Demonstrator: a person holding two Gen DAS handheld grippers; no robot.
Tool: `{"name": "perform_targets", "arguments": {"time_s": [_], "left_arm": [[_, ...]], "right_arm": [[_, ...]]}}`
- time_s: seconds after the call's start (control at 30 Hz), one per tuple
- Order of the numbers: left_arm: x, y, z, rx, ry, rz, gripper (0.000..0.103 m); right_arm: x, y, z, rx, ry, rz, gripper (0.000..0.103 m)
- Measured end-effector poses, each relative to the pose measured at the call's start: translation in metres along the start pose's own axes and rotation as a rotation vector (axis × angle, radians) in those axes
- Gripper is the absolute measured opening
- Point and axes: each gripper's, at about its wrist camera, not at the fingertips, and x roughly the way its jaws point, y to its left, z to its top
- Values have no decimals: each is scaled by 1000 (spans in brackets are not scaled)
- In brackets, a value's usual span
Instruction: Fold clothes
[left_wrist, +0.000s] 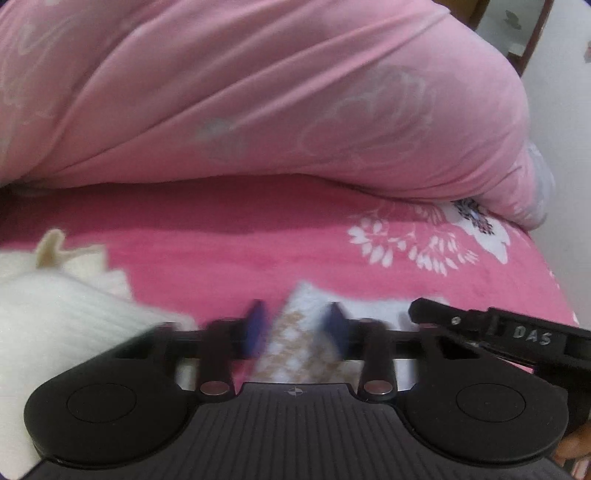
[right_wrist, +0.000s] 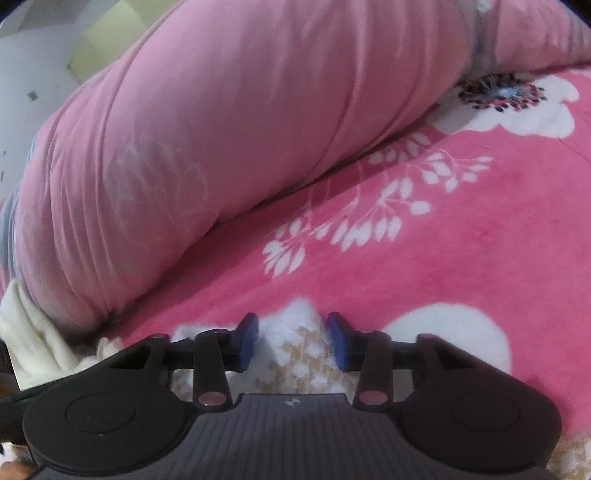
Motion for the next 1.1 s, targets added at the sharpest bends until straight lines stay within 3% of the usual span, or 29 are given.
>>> {"name": "perform_targets", "arguments": {"time_s": [0.07,0.23,0.37,0.47,0.57,0.63,0.7,0.77,0.83,0.97,1.0,1.07,1.1], "left_arm": [[-9,-4,0,3,-31,-5,12],[-67,-10,-2,23,-148,-87,9],[-136,-20,-20,144,-207,-175,9],[-187,-28,-52,270,-219,-247,9],[-228,-34,-109,426,-181,-249,12],[-235,-41,-150,513,-139,-158,17],[-231,-42,-181,527,-53,-86,22],[-232,-36,-195,450,-1,-87,22],[-247,-32,-193,413,-32,-110,25],[-275,-20,-173,333,-129,-147,43],[-279,-18,-168,305,-153,-146,45],[-282,-12,-156,218,-204,-111,63],[-280,-8,-150,149,-231,-79,66]], "right_arm": [[-9,3,0,-9,-8,10,13],[-64,20,4,-64,-76,70,12],[-122,41,-12,-205,-123,104,12],[-170,53,-44,-372,-155,103,12],[-203,53,-90,-504,-152,105,16],[-203,48,-127,-556,-79,82,19],[-187,40,-159,-578,15,14,21],[-188,38,-174,-585,-30,-10,23],[-190,28,-165,-478,-30,23,27],[-192,4,-143,-231,-17,99,49],[-193,-2,-138,-169,-13,117,50],[-194,-14,-127,-45,-7,154,55],[-195,-19,-121,17,-3,173,58]]}}
